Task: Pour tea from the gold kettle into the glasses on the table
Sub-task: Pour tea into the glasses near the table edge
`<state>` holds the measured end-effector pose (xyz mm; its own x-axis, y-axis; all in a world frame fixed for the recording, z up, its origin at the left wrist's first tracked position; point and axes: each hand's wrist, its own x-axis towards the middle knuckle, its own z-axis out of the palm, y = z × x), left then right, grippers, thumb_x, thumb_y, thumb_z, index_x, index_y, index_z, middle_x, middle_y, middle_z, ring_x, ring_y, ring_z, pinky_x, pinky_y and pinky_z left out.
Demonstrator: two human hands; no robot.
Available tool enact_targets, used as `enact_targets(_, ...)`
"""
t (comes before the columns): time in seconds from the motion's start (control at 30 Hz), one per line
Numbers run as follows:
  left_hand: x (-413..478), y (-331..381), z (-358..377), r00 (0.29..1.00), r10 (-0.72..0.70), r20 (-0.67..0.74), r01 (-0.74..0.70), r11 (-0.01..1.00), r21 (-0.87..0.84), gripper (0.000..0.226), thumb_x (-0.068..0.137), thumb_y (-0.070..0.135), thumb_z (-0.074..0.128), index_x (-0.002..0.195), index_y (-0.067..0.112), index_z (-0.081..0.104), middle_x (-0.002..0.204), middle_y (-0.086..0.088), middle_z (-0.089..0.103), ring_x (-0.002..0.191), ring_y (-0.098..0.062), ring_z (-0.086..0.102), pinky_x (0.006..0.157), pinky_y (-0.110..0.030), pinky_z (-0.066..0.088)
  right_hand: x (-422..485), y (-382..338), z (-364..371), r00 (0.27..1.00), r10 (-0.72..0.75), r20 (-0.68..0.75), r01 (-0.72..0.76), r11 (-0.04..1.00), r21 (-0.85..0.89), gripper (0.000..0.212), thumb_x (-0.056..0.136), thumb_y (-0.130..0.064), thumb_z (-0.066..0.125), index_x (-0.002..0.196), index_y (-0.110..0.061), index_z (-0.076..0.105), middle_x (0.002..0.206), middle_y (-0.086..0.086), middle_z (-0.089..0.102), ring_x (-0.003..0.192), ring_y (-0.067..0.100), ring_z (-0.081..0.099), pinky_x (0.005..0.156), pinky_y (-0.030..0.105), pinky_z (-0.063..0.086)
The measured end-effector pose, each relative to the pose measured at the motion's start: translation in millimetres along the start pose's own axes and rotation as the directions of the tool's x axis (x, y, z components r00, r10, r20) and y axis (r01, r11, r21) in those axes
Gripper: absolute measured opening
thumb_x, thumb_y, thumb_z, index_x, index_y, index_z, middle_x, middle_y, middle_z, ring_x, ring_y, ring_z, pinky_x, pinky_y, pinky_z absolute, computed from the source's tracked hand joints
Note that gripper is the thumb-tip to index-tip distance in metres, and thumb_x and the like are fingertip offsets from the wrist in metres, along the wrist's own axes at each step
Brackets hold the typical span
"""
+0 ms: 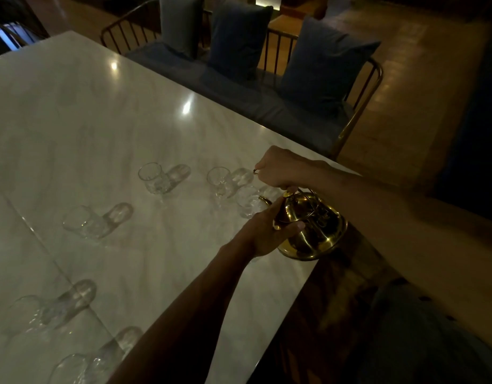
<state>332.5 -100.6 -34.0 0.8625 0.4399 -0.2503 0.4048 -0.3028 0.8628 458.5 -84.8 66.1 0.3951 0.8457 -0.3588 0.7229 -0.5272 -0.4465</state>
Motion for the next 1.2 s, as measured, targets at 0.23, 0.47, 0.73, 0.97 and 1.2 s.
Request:
enact_targets(0.23, 1.4, -0.8, 1.8, 1.000, -0.009, -0.009, 0.009, 1.000, -0.013, 0.077, 0.090, 0.060, 0.061, 0.156, 0.038, 0.027, 0.144, 0.001, 0.057, 0.132, -0.016, 0.051, 0.106, -0.035, 0.043, -1.9, -0.2, -1.9, 1.000, -0.006, 0.013, 0.006, 1.000, -0.009, 0.028, 0.092, -0.022, 0.055, 0.113, -0.007, 0.068, 0.105, 0.014, 0.073, 0.067, 0.017, 0.059, 0.059, 0.028, 0.043)
enact_targets(0.47, 0.4, 1.1, 0.9, 1.000, 0.014, -0.010, -0.014, 1.000, -0.026, 0.076, 0.093, 0.053, 0.062, 0.157, 0.038, 0.023, 0.146, -0.001, 0.056, 0.127, -0.008, 0.048, 0.104, -0.032, 0.041, -3.3, -2.2, -4.7, 1.000, -0.007, 0.011, 0.007, 0.999, -0.032, 0.031, 0.093, -0.022, 0.054, 0.118, -0.008, 0.066, 0.105, 0.011, 0.072, 0.062, 0.015, 0.058, 0.052, 0.024, 0.042)
enact_targets(0.73, -1.2, 0.5, -1.3, 0.999, 0.029, -0.016, -0.029, 0.999, -0.021, 0.075, 0.094, 0.052, 0.061, 0.157, 0.037, 0.023, 0.148, 0.000, 0.054, 0.134, -0.014, 0.049, 0.104, -0.032, 0.042, -2.7, -6.2, -4.8, 0.999, -0.012, 0.034, 0.014, 0.999, -0.041, 0.019, 0.094, -0.019, 0.053, 0.098, -0.005, 0.066, 0.093, 0.012, 0.071, 0.059, 0.016, 0.058, 0.050, 0.023, 0.042)
enact_targets(0.97, -0.1, -1.0, -3.5, 0.999, 0.050, -0.019, -0.051, 0.999, -0.014, 0.074, 0.095, 0.051, 0.060, 0.157, 0.036, 0.024, 0.148, 0.000, 0.054, 0.131, -0.014, 0.050, 0.098, -0.026, 0.040, -9.8, -12.5, -8.4, 1.000, -0.007, 0.021, 0.007, 0.999, -0.031, 0.033, 0.094, -0.020, 0.053, 0.122, -0.007, 0.065, 0.111, 0.012, 0.072, 0.065, 0.017, 0.064, 0.049, 0.022, 0.043)
enact_targets(1.2, 0.4, -1.1, -3.6, 0.996, 0.071, -0.047, -0.070, 0.997, 0.016, 0.072, 0.094, 0.051, 0.062, 0.156, 0.036, 0.028, 0.145, 0.003, 0.056, 0.125, -0.006, 0.052, 0.087, -0.011, 0.038, -18.7, -11.6, -11.0, 1.000, -0.028, -0.011, 0.027, 0.999, -0.021, 0.036, 0.096, -0.019, 0.051, 0.126, -0.004, 0.063, 0.117, 0.017, 0.070, 0.053, 0.010, 0.049, 0.047, 0.021, 0.037)
